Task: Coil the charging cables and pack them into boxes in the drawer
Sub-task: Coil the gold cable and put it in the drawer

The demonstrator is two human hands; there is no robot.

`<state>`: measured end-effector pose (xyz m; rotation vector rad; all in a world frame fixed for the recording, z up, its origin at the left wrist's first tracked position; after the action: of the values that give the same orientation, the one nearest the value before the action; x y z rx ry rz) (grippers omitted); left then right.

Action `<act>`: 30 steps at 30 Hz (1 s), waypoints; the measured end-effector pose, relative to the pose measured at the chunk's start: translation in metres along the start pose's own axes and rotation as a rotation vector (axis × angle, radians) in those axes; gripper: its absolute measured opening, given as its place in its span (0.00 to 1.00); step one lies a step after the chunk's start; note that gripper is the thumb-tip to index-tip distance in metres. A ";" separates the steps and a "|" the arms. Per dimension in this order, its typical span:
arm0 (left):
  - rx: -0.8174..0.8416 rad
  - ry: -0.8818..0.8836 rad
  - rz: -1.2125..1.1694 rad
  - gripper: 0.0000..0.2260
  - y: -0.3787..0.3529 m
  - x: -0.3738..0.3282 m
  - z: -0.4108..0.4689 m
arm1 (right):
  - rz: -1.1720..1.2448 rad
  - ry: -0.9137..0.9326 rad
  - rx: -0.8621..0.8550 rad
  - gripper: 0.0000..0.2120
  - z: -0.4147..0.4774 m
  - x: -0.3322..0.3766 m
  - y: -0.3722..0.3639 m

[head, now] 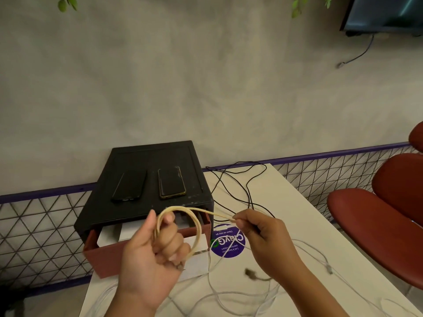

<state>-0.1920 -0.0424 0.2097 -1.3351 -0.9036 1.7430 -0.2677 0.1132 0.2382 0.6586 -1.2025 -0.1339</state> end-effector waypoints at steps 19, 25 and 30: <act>-0.221 -0.182 0.316 0.22 -0.010 -0.023 0.008 | -0.089 -0.147 0.084 0.13 -0.004 -0.029 -0.009; -0.213 -0.107 0.363 0.26 -0.016 -0.021 0.008 | 0.198 -0.223 -0.035 0.09 -0.006 -0.033 -0.006; -0.182 -0.076 0.535 0.33 -0.016 -0.021 0.007 | 0.336 -0.206 -0.130 0.09 -0.007 -0.033 0.001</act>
<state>-0.1932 -0.0540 0.2350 -1.7587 -0.8065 2.1626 -0.2740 0.1314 0.2106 0.3279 -1.4733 0.0027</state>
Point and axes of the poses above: each hand's wrist, its own z-axis towards the middle knuckle, its own y-axis out of the back of the hand, x = y × z, the point moved 6 cm from there along z, towards the middle knuckle, and after that the axes turned 7 degrees about -y, right-handed, at the moved point
